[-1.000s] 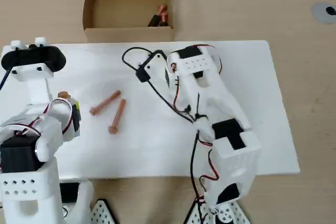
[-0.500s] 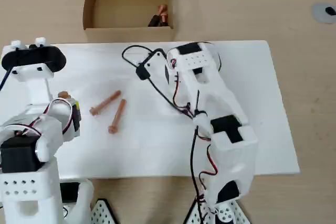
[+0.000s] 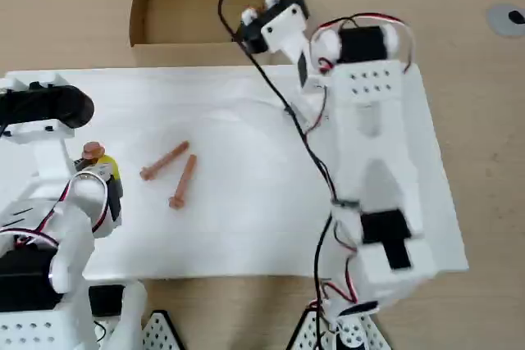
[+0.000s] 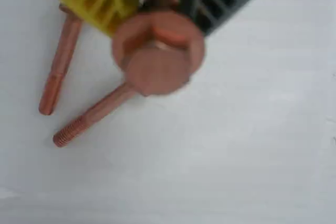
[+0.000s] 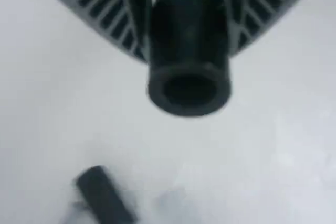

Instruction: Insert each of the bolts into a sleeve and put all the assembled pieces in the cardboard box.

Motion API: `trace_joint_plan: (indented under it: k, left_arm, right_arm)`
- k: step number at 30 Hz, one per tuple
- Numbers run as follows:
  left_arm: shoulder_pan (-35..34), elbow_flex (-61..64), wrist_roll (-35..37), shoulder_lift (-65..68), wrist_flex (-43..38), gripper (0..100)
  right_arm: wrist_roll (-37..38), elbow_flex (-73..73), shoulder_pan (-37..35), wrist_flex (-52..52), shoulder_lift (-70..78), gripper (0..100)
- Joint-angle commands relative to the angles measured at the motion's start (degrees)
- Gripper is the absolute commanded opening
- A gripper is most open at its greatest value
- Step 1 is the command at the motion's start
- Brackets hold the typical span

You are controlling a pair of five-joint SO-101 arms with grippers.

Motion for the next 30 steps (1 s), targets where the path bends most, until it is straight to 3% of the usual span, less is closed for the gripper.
trace_joint_plan:
  k: [1, 9, 19, 27, 30]
  left_arm:
    - [0.1, -1.5, -0.3, -0.7, -1.8, 1]
    - [0.4, -1.0, -0.4, -0.7, -12.8, 1]
    - [0.8, 2.7, -0.3, -0.2, -24.2, 1]
    - [14.5, 7.7, -0.2, -0.5, -37.9, 1]
    - [19.8, 7.9, -0.1, -0.5, -41.3, 1]
  right_arm:
    - [-2.4, 2.9, -0.6, 0.9, -14.5, 2.7]
    - [-2.7, 23.6, -5.9, -4.0, -46.1, 2.7]
    - [-3.0, 59.6, -6.0, -15.6, -80.7, 2.7]
    - [-3.4, 84.4, -8.6, -28.3, -96.7, 2.7]
    - [-9.7, 92.8, -13.2, -34.4, -103.3, 2.7]
